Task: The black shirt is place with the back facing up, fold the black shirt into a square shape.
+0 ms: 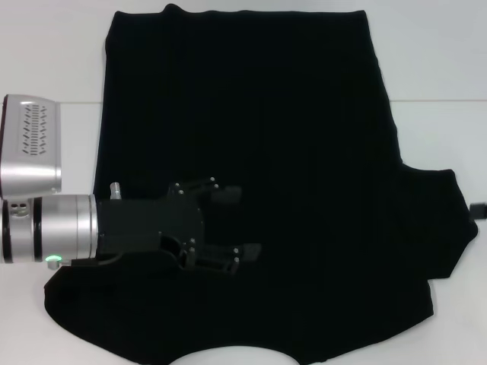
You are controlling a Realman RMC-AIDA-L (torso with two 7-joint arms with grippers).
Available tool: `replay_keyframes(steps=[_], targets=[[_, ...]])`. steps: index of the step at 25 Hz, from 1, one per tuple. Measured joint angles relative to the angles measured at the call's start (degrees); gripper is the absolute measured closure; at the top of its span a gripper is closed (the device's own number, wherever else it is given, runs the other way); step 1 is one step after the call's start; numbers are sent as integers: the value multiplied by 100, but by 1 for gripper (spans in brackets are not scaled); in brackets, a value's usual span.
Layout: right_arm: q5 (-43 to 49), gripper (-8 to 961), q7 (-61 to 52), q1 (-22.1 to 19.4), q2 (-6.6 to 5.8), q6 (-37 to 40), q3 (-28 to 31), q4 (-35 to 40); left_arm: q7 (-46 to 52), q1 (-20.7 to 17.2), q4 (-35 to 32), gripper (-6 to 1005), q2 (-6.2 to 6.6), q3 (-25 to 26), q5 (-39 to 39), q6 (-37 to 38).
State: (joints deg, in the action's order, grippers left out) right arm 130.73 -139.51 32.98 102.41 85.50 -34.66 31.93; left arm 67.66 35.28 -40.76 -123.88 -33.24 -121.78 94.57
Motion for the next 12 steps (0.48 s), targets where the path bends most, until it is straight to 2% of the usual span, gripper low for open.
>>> replay_keyframes(steps=[5, 12], targets=[[323, 173, -10, 118, 45, -261, -3, -383, -57, -3, 18, 50, -3, -132, -10, -149], [381, 164, -22, 188, 72, -476, -12, -662, -43, 4, 22, 53, 7, -124, -9, -208]])
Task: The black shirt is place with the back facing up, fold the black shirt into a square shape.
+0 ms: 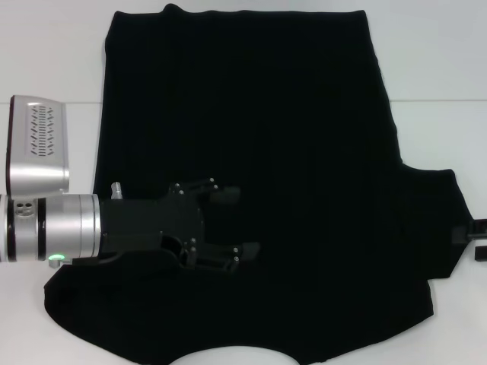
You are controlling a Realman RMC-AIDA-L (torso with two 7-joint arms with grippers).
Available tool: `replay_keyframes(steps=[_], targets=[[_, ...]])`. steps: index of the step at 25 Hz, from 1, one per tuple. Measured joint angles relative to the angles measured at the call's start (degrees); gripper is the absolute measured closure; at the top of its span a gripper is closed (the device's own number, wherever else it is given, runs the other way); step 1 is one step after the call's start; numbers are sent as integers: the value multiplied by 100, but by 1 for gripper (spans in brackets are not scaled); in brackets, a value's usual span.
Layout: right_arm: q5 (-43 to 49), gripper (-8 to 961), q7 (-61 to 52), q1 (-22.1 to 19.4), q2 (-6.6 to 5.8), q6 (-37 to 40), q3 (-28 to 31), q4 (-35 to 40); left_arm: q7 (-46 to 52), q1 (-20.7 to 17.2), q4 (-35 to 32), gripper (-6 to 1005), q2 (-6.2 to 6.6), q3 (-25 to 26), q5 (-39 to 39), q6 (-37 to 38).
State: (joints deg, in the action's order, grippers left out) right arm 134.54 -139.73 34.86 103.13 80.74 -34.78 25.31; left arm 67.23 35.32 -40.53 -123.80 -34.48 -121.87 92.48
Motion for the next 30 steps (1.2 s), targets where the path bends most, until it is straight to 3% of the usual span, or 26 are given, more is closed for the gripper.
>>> replay_keyframes(steps=[13, 23, 30], targets=[[223, 168, -91, 171, 132, -396, -9, -99, 3, -23, 23, 53, 0, 38, 2, -87], [236, 357, -164, 269, 235, -735, -35, -98, 2, -51, 46, 54, 15, 49, 6, -144], [240, 624, -215, 295, 288, -777, -239, -40, 1, -61, 49, 53, 16, 83, 11, -153]])
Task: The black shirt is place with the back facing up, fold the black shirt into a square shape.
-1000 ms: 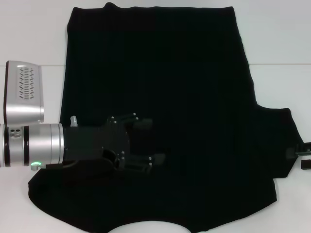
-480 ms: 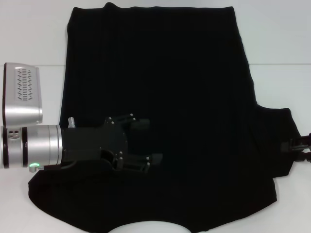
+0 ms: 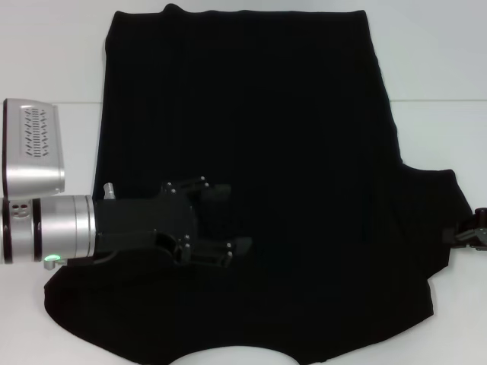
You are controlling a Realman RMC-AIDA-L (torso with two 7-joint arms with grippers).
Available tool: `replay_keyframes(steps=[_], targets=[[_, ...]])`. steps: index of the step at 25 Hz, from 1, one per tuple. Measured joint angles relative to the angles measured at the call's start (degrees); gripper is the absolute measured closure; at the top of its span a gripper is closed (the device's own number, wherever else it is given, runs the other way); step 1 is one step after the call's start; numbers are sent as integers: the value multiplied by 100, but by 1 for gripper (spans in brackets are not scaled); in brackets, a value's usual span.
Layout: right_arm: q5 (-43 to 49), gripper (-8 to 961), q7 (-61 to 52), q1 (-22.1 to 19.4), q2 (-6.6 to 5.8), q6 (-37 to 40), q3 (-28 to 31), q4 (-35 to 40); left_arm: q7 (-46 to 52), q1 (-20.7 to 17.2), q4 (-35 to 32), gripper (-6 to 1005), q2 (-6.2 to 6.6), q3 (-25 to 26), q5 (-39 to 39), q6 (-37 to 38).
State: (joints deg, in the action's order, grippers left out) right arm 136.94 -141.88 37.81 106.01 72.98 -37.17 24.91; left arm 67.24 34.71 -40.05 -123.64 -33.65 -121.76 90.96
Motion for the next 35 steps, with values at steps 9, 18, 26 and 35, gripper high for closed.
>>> replay_keyframes(steps=[9, 18, 26, 35], targets=[[70, 836, -79, -20, 28, -137, -114, 5, -1, -8, 8, 55, 4, 35, 6, 0], [18, 952, 401, -325, 40, -160, 447, 243, 0, -27, 6, 57, -16, 35, 132, 2], [6, 951, 937, -465, 10, -123, 1073, 398, 10, -62, 6, 60, -27, 34, 233, 40], [-10, 949, 1210, -113, 68, -184, 1124, 636, 50, -79, 14, 65, -29, 34, 340, 63]])
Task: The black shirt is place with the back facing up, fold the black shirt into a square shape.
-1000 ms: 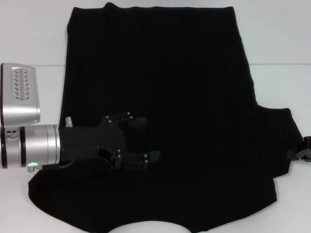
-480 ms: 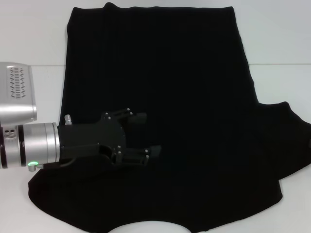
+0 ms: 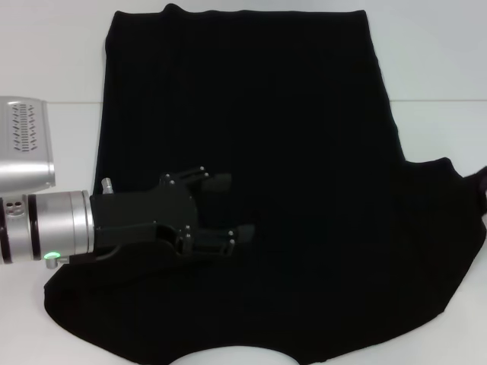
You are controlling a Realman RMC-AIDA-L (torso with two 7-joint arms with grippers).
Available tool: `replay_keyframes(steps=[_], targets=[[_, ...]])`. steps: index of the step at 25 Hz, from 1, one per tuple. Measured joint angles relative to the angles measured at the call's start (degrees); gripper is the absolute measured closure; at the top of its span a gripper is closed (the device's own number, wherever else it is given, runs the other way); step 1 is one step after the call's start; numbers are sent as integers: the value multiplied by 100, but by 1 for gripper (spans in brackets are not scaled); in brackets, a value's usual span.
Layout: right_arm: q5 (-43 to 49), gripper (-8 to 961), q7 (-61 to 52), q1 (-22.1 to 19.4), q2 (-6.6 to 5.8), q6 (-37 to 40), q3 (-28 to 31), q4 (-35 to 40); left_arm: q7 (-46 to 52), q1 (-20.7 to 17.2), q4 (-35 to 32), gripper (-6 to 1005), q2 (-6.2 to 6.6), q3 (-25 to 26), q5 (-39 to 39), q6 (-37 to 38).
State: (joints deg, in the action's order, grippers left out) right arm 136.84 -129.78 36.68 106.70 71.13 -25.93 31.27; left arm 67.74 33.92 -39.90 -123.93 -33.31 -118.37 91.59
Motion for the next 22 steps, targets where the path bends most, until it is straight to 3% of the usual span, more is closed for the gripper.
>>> replay_keyframes(steps=[4, 9, 14, 18, 22], targets=[[-30, 948, 145, 249, 40, 72, -56, 3, 11, 0, 5, 65, 0, 0, 8, 0], [-45, 948, 385, 713, 223, 258, -168, -40, 26, 0, 10, 66, 1, 0, 26, -1], [-19, 947, 264, 1147, 445, 243, -744, -65, 34, 4, 10, 66, 0, 0, 26, -6], [-2, 946, 71, 1336, 544, 225, -1294, -23, 35, 6, 10, 65, 0, 0, 26, -32], [-35, 874, 99, 1389, 665, 285, -1477, 129, 37, 5, 9, 70, 1, 3, 26, -71]])
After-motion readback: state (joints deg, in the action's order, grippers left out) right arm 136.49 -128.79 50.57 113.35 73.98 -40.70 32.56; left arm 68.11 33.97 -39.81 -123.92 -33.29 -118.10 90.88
